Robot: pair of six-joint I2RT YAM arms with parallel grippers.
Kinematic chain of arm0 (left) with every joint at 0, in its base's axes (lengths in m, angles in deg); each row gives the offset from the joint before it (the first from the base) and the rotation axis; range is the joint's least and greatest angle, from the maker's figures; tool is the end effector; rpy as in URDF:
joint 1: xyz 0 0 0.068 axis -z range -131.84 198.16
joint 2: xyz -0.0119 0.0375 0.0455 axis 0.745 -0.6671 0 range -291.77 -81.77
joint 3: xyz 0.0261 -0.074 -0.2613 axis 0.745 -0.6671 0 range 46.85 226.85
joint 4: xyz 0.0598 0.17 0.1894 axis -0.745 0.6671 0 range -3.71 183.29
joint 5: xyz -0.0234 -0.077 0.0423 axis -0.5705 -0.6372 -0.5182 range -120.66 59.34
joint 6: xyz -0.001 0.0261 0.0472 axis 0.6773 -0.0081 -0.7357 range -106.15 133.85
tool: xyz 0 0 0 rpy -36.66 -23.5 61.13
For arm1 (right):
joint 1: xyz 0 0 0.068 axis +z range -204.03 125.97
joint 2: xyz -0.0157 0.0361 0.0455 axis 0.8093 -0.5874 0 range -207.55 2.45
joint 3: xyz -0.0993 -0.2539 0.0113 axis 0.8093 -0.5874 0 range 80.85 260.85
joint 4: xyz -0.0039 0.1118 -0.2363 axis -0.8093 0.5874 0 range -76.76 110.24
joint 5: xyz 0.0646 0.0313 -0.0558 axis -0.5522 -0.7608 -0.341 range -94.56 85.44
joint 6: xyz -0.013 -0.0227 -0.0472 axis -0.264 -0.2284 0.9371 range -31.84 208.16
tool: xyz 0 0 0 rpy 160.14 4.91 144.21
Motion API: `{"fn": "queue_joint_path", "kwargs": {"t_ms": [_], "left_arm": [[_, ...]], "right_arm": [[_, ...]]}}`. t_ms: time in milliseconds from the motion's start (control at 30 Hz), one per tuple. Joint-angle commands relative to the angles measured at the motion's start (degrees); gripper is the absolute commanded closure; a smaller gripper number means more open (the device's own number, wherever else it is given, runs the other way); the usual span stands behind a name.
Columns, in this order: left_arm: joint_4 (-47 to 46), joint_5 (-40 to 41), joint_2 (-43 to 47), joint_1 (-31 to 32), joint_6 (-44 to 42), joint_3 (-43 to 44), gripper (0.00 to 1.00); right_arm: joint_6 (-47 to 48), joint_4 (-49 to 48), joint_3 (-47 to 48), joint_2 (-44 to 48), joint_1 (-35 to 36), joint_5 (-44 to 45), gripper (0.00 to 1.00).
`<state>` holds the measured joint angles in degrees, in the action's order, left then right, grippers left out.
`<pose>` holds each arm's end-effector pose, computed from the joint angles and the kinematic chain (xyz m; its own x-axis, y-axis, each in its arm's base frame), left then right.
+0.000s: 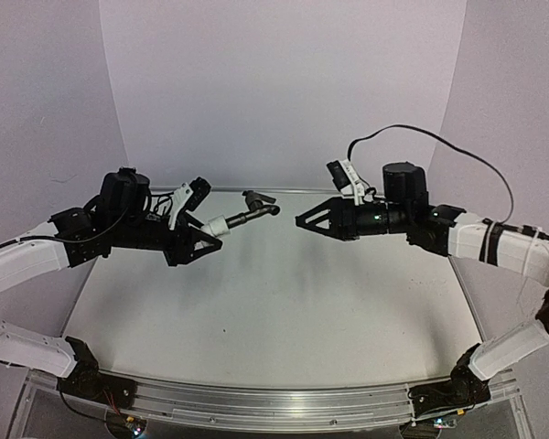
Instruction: Install the water faucets
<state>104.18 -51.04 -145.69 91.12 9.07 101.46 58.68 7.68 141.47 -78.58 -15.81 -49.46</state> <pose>0.1751 -0.1800 0.3210 -0.2613 0.3500 -0.8996 0.8903 0.4474 -0.0845 0.2400 0.2210 0.3196 -0.6547 -0.0720 -0.7524 -0.7491 0.1950 0.6332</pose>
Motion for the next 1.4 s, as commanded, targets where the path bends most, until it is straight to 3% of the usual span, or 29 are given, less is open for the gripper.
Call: {"fn": "queue_joint_path", "kwargs": {"t_ms": [0, 67, 167, 600, 733, 767, 800, 833, 867, 1000, 1133, 1167, 1233, 1367], "left_arm": [[-1.6, -8.8, 1.2, -0.8, 8.4, 4.3, 1.0], [0.8, -17.7, -1.4, -0.9, 11.0, 7.4, 1.0], [1.4, -23.8, -3.7, -0.9, 13.2, 9.1, 1.0], [2.5, -35.1, -10.0, -1.0, 16.2, 12.2, 1.0], [2.7, -35.3, -11.1, -1.0, 16.1, 12.6, 1.0], [2.8, -35.3, -11.6, -1.0, 15.8, 13.1, 1.0], [2.8, -35.2, -11.6, -1.0, 15.7, 13.2, 1.0], [2.8, -35.0, -11.8, -1.0, 15.3, 13.6, 1.0], [2.9, -34.9, -11.9, -1.0, 15.1, 13.8, 1.0], [2.9, -33.3, -12.1, -1.0, 13.6, 14.7, 1.0], [2.9, -23.9, -10.0, -0.9, 7.4, 14.7, 1.0], [2.9, -19.0, -8.7, -0.9, 3.0, 14.2, 1.0], [2.9, -13.0, -7.3, -0.9, -2.4, 13.2, 1.0], [2.7, -3.4, -7.0, -0.5, -17.5, 11.7, 1.0]], "right_arm": [[41.1, 3.6, -4.6, 9.3, 1.6, 1.6, 0.02], [57.3, 0.4, -7.8, 14.2, 3.1, -2.7, 0.02], [63.1, -1.3, -6.1, 13.0, 3.5, -5.6, 0.02], [65.4, -13.8, -2.1, 4.2, 5.1, -2.5, 0.04], [63.4, -14.2, -0.5, 2.4, 5.6, -5.7, 0.19], [61.8, -14.2, 0.1, 1.6, 5.8, -7.6, 0.34], [61.6, -14.2, 0.1, 1.2, 5.9, -8.0, 0.36], [60.2, -14.2, 0.3, 0.4, 5.9, -8.1, 0.48], [59.8, -14.2, 0.2, 0.1, 5.9, -8.1, 0.51], [54.6, -14.4, 0.4, -1.4, 6.0, -8.7, 0.67], [43.0, -15.0, 0.7, -3.1, 6.0, -10.5, 0.89], [34.2, -15.7, 1.2, -3.9, 6.0, -8.8, 0.99], [23.8, -15.9, 2.1, -5.2, 5.9, -7.2, 1.0], [-8.0, -15.6, 6.3, -10.5, 5.2, -6.8, 1.0]]}}
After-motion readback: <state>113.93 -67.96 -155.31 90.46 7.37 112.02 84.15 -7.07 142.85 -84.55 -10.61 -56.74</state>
